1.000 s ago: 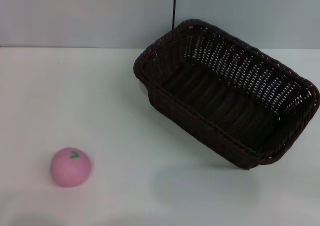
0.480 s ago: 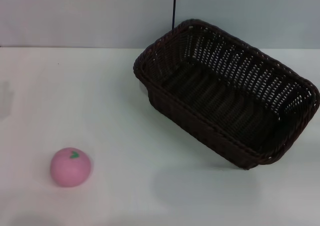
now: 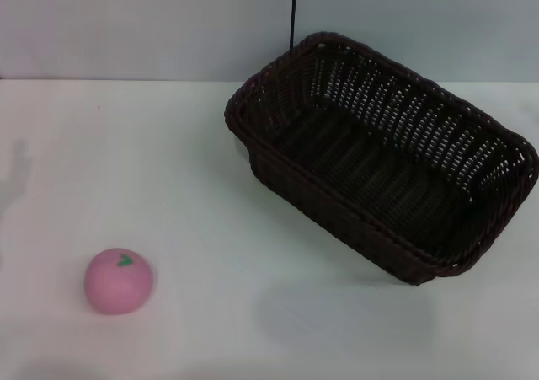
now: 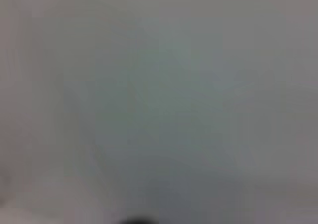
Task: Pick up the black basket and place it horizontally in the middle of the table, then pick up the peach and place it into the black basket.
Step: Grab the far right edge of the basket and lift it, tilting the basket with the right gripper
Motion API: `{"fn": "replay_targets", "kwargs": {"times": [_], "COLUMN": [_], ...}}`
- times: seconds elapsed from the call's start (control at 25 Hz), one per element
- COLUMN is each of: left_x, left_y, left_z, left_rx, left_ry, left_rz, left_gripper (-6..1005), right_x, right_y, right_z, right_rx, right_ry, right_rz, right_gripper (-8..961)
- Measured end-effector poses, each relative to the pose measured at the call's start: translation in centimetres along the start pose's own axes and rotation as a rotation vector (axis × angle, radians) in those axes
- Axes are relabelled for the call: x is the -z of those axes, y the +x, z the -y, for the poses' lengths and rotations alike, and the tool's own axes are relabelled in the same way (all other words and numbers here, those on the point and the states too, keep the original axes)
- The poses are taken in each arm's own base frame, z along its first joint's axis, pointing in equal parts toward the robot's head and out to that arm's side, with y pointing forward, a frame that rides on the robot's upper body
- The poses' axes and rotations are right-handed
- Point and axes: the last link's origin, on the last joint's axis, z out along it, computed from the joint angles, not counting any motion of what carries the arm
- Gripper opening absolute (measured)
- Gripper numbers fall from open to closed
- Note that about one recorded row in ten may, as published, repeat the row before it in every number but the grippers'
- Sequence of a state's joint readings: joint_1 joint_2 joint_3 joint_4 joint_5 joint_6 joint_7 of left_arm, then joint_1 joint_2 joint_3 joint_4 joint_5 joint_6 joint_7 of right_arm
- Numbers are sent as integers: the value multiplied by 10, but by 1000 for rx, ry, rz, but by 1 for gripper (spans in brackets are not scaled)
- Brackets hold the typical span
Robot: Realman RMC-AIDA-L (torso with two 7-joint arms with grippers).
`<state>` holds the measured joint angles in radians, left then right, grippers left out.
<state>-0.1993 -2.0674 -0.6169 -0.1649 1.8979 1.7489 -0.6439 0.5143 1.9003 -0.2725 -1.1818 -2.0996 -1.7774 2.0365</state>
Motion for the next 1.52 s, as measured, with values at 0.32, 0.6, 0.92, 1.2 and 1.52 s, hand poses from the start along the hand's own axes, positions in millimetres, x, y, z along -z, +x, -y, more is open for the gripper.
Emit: {"fn": "replay_targets", "kwargs": {"times": [0.32, 0.6, 0.92, 1.2, 1.52], "left_x": [6, 12, 17, 15, 13], "left_y": [-2, -3, 0, 0, 0], "left_z": [-1, 0, 2, 2, 0], "left_rx": [-5, -7, -9, -1, 7], "left_ry": [-16, -8, 1, -3, -7], "left_rz": [34, 47, 50, 45, 33], "left_gripper": [833, 834, 834, 834, 834], "right_x": [-57, -99, -118, -127, -140], "right_y": [-22, -4, 18, 32, 54], "right_z": [-26, -27, -22, -21, -22], "right_rx": [97, 135, 134, 126, 129], "right_ry": [-113, -103, -84, -68, -76], "right_rz": [-420, -558, -620, -641, -665], "right_gripper": [827, 827, 828, 827, 771]}}
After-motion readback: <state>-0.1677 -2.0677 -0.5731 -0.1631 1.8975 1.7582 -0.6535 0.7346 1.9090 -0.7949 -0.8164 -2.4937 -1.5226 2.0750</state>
